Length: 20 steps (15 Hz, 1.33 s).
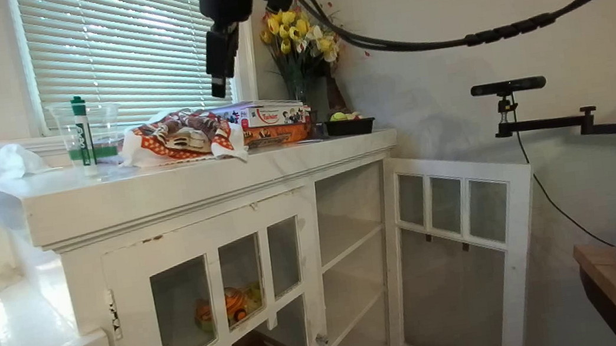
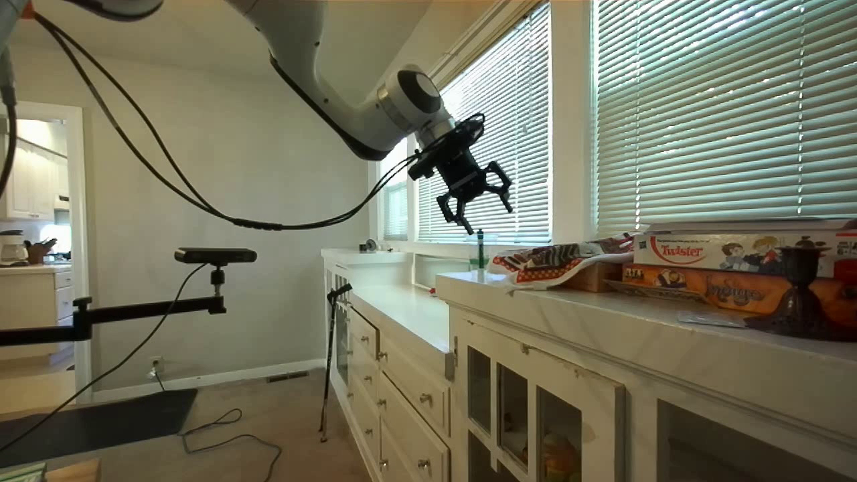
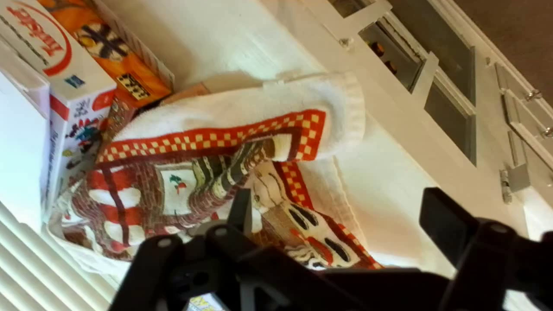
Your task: Pick up the cloth from the counter and hang it on the cabinet door
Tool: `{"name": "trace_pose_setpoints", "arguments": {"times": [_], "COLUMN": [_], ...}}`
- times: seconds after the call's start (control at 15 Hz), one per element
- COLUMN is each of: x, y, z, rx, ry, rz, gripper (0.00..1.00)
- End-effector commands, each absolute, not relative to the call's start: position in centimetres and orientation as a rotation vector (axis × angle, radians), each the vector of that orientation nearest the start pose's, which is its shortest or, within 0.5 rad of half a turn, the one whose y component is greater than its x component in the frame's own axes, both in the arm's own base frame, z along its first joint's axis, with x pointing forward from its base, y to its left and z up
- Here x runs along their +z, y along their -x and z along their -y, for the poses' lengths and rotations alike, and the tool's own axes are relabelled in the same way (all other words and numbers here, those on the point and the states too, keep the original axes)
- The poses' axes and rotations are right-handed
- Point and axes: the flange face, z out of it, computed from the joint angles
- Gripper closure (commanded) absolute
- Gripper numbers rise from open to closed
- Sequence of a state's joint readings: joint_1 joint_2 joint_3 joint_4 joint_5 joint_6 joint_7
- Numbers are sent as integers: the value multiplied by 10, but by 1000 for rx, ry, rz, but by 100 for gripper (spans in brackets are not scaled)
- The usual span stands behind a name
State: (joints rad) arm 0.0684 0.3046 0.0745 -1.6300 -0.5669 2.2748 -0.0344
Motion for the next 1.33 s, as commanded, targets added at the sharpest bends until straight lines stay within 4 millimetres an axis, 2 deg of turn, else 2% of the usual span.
{"name": "trace_pose_setpoints", "arguments": {"times": [0.0,0.27,0.53,0.73,1.07,1.13,1.2,1.27], "x": [460,431,405,392,371,369,367,369], "y": [-713,-735,-758,-772,-787,-789,-791,-792], "z": [-85,-69,-57,-68,-85,-86,-84,-83], "rx": [-646,-548,-607,-716,-784,-787,-783,-788], "ry": [3384,3370,3339,3297,3246,3247,3253,3257], "rz": [1058,1391,1599,1669,1701,1705,1703,1703], "gripper": [0,0,0,0,1,26,26,31]}}
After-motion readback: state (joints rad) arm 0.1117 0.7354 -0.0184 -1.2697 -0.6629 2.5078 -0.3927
